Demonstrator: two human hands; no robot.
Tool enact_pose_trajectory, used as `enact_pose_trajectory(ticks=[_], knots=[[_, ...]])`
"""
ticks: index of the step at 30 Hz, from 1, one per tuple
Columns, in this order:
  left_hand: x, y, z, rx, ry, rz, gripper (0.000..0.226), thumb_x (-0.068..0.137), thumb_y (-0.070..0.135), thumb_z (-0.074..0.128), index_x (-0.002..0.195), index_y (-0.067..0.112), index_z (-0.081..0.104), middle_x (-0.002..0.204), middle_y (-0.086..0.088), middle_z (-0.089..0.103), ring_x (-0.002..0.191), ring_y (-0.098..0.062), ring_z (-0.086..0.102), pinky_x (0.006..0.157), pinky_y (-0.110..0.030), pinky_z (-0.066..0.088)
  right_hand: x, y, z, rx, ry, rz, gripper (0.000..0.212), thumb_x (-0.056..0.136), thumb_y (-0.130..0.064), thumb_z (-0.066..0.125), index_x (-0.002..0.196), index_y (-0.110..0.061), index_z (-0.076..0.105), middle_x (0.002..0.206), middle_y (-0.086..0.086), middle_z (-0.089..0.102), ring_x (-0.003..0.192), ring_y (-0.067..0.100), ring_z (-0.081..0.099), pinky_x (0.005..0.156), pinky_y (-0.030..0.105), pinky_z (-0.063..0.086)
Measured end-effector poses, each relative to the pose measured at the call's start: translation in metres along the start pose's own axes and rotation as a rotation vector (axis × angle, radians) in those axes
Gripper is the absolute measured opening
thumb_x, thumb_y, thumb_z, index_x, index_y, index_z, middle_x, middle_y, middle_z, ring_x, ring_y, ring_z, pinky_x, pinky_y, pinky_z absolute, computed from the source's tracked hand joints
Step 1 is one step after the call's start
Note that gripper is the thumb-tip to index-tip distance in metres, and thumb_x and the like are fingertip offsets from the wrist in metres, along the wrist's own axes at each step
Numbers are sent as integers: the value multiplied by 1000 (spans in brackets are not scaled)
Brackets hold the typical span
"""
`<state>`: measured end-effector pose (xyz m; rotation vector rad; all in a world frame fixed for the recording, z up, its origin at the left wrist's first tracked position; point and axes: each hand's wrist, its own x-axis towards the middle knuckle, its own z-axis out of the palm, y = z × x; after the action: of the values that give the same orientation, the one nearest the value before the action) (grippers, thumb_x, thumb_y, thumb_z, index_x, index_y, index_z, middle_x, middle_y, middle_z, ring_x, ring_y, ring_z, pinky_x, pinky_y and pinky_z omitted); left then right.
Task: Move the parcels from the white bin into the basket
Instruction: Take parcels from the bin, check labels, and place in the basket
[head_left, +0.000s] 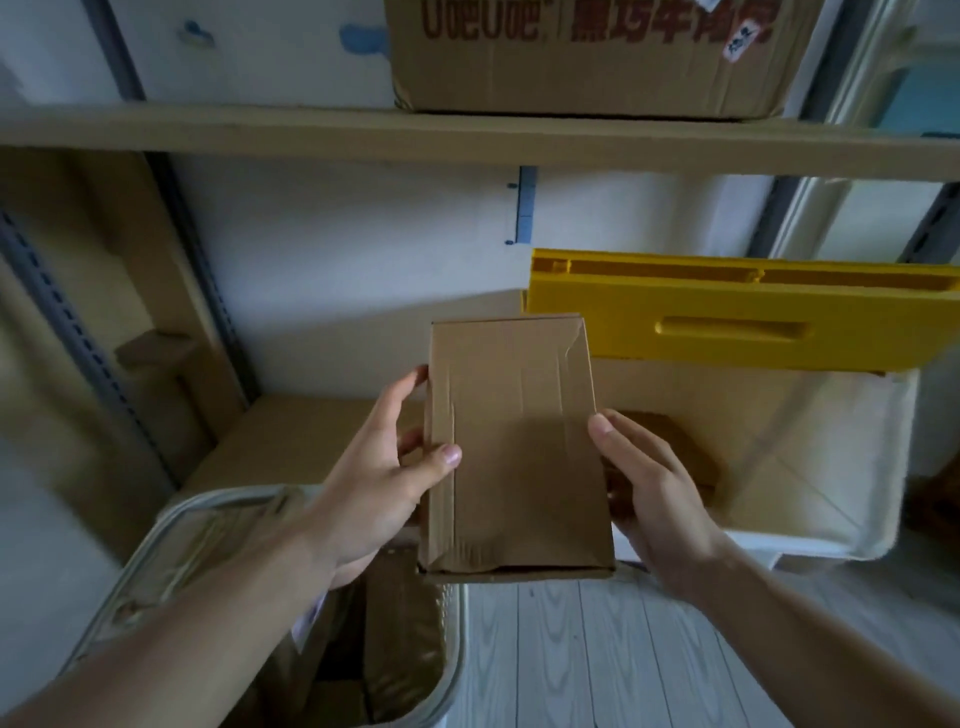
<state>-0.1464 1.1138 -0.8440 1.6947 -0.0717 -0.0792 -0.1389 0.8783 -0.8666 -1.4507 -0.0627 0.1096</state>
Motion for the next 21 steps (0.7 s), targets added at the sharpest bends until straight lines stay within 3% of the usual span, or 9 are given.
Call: enact_pose_trajectory(ticks=[7,11,13,16,18,21], knots=[[13,-7,-42,114,148,48,72,100,9,60,153,44,28,123,7,70,117,-9,65,110,-45,48,39,6,47,-52,-86,-43,35,106,-37,47,123,-15,68,95,-2,78,84,12,74,64,20,53],[22,-12,-58,220,294,55,70,98,9,64,153,37,32,117,21,62,109,0,64,105,-32,50,59,10,72,-41,-116,-64,27,106,-34,49,119,-22,69,103,-1,80,94,17,76,68,24,58],[24,-16,-65,243,346,33,72,95,10,68,152,39,34,116,26,55,113,-5,62,106,-34,49,68,14,84,-23,-119,-85,18,105,-32,50,110,-32,67,94,-12,80,89,8,76,66,21,59],[26,-27,-72,234,387,-1,81,93,14,71,154,44,28,125,21,55,121,-10,59,108,-42,49,78,19,101,-8,-158,-102,20,106,-26,49,117,-27,66,95,-12,80,87,5,76,64,16,57],[29,-33,-76,220,410,-19,84,89,30,74,154,49,24,136,16,54,125,-11,57,109,-45,48,83,21,112,-7,-173,-117,21,107,-22,48,115,-29,66,96,-12,80,88,5,76,67,14,56],[34,-36,-78,161,416,-65,102,62,69,74,150,57,23,147,14,48,132,-13,53,112,-47,45,91,26,121,-19,-205,-141,21,106,-22,50,112,-34,66,100,-9,79,93,8,76,70,17,58]])
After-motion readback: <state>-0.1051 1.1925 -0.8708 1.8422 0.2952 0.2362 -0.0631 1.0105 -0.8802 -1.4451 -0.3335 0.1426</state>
